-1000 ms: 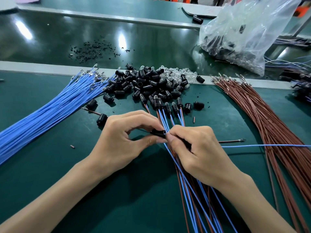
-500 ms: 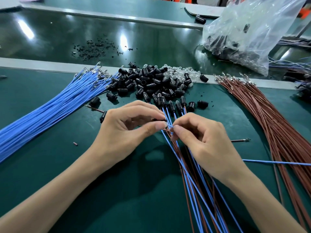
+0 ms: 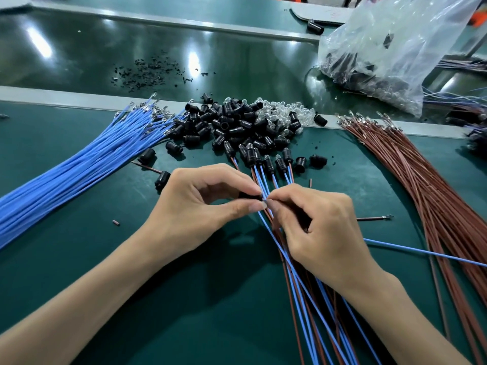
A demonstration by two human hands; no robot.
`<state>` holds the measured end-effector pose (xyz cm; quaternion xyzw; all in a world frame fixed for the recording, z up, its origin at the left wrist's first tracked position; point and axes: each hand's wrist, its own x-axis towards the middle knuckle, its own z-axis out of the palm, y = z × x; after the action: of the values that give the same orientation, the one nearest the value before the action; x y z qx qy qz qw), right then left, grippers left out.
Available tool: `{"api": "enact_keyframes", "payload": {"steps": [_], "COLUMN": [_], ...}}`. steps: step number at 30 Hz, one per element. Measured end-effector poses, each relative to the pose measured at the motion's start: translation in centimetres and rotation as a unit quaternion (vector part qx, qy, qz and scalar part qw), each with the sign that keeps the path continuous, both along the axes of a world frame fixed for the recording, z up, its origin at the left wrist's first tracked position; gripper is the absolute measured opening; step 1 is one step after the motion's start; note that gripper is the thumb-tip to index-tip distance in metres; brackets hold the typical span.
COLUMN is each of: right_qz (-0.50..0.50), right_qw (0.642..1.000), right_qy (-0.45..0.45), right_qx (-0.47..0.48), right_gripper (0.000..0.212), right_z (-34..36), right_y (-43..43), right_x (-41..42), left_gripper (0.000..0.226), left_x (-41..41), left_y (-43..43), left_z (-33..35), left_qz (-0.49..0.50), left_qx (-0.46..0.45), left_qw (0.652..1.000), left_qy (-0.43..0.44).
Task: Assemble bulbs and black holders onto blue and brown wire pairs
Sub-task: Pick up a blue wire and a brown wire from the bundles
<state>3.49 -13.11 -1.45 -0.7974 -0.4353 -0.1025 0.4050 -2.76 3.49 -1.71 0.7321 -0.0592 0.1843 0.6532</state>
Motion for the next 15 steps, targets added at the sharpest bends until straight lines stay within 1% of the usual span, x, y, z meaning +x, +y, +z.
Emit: {"api": "enact_keyframes", "payload": {"steps": [1, 3, 5, 8, 10, 15], "right_qz": [-0.005, -0.013, -0.012, -0.002, 0.000, -0.011], "right_qw": [1.000, 1.000, 1.000, 1.000, 1.000, 0.999], "right_qy": [0.002, -0.005, -0.012, -0.014, -0.017, -0.035], "right_qx": [0.008, 0.016, 0.016, 0.010, 0.005, 0.009], "right_gripper": [0.007, 0.009, 0.009, 0.008, 0.008, 0.008], "right_z": [0.07, 0.23, 0.18, -0.11, -0.28, -0.65], "right_y": [0.00, 0.00, -0.01, -0.08, -0.09, -0.04], "right_x": [0.01, 0.00, 0.00, 0.02, 0.04, -0.03], "left_gripper": [0.019, 0.022, 0.026, 0.022, 0.020, 0.017], "left_x": [-0.01, -0.02, -0.04, -0.06, -0.07, -0.13], "left_y": [0.00, -0.01, -0.03, -0.10, -0.17, -0.38], "left_z": [-0.04, -0.06, -0.08, -0.12, -0.13, -0.03], "left_qz": [0.001, 0.014, 0.034, 0.060, 0.063, 0.056], "left_qx": [0.008, 0.052, 0.122, 0.231, 0.261, 0.301], "left_qw": [1.000, 0.999, 0.992, 0.971, 0.963, 0.951], "left_qy": [-0.002, -0.003, -0.003, -0.022, -0.028, -0.039]}}
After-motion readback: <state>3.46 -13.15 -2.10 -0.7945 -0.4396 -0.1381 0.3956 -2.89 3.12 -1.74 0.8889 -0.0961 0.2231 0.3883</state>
